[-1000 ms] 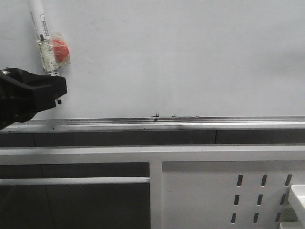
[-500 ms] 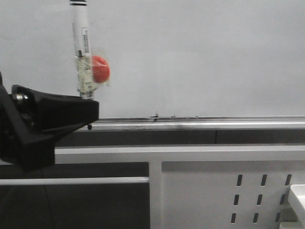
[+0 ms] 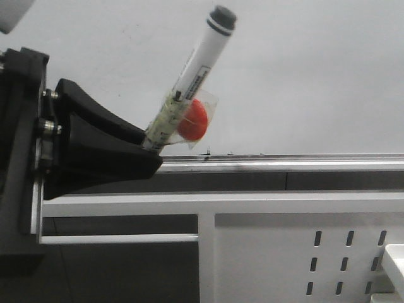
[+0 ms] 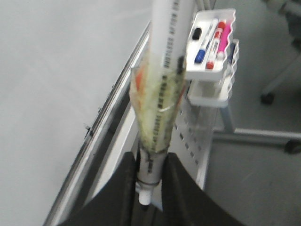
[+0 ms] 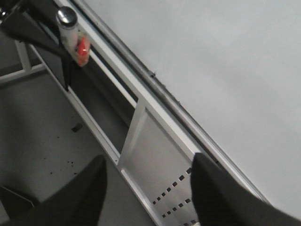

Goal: Write number 1 on whiteboard

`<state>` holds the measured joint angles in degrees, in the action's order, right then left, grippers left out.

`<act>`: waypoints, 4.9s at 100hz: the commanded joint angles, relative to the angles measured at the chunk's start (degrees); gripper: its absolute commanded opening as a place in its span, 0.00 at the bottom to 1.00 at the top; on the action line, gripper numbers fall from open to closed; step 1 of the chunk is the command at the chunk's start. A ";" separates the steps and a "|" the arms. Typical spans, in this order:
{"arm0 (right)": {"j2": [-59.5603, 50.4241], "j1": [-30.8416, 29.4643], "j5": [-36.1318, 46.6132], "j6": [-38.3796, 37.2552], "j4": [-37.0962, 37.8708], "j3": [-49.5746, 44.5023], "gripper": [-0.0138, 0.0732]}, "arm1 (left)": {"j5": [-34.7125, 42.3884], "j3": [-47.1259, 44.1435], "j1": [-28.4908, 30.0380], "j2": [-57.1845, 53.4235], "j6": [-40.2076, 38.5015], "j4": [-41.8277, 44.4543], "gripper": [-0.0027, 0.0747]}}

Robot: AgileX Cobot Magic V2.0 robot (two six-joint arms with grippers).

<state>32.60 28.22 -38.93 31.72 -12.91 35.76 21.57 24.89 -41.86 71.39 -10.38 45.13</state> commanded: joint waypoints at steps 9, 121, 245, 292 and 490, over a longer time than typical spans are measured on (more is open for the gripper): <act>6.30 1.64 4.39 1.30 -0.04 4.22 0.66 | -12.62 7.34 -6.48 -2.99 -0.82 4.74 0.01; 27.32 16.73 16.91 3.52 -0.97 11.91 0.13 | -13.23 10.02 -9.61 -2.65 -0.71 4.38 0.01; 14.73 15.72 37.59 -2.50 -4.80 0.26 0.08 | -2.17 -2.82 -3.10 -29.61 -0.82 -37.89 0.01; 15.62 5.97 41.22 -2.50 -6.87 0.36 0.08 | 33.43 -17.18 0.81 -21.00 -0.82 -58.03 0.01; 28.39 13.41 -1.66 -1.86 0.72 20.23 0.08 | 22.65 -3.02 0.81 -3.55 -2.01 -5.38 0.54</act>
<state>60.87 41.98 -42.96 29.50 -12.44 52.82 41.54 19.04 -40.99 67.76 -12.43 40.72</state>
